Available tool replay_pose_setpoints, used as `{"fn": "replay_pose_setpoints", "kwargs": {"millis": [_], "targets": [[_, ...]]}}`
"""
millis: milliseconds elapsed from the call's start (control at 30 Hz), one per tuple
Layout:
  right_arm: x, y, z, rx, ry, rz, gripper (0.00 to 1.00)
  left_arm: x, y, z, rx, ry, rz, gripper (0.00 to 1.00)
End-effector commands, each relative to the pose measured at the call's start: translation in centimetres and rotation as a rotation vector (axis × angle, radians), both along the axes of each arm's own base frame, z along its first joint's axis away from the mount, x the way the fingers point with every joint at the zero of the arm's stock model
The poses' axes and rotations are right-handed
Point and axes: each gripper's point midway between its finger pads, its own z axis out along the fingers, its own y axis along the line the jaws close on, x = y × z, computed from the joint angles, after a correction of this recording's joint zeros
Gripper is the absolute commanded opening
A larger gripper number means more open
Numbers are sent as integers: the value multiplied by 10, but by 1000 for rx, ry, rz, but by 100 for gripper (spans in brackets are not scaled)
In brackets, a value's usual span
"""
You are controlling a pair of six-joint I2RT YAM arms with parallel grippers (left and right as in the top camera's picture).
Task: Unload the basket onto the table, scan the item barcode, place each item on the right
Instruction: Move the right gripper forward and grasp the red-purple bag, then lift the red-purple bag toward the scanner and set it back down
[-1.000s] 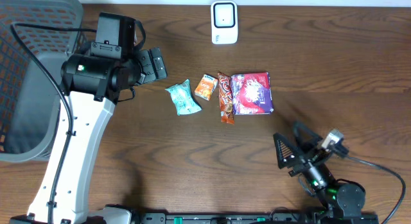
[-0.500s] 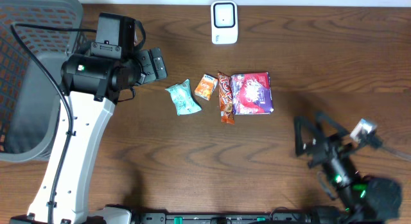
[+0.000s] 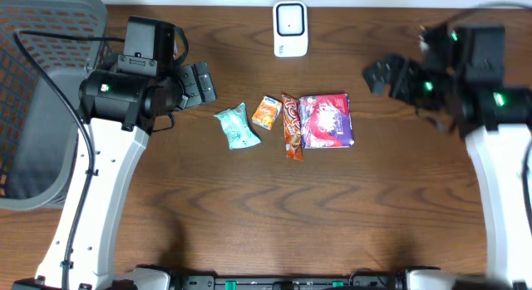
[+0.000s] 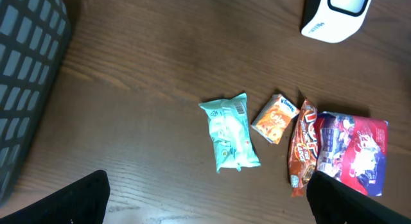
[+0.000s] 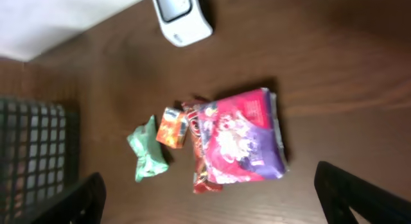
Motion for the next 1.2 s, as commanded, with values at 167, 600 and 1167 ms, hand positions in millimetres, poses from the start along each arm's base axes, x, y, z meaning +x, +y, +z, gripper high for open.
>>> {"fn": "replay_pose_setpoints", "kwargs": {"millis": [167, 600, 1167], "targets": [[38, 17, -81, -19, 137, 189, 99, 0, 1, -2, -4, 10, 6, 98], [16, 42, -230, 97, 497, 426, 76, 0, 1, -2, -4, 10, 6, 98], [37, 28, -191, -11, 402, 381, 1, 0, 1, -2, -3, 10, 7, 98]]}}
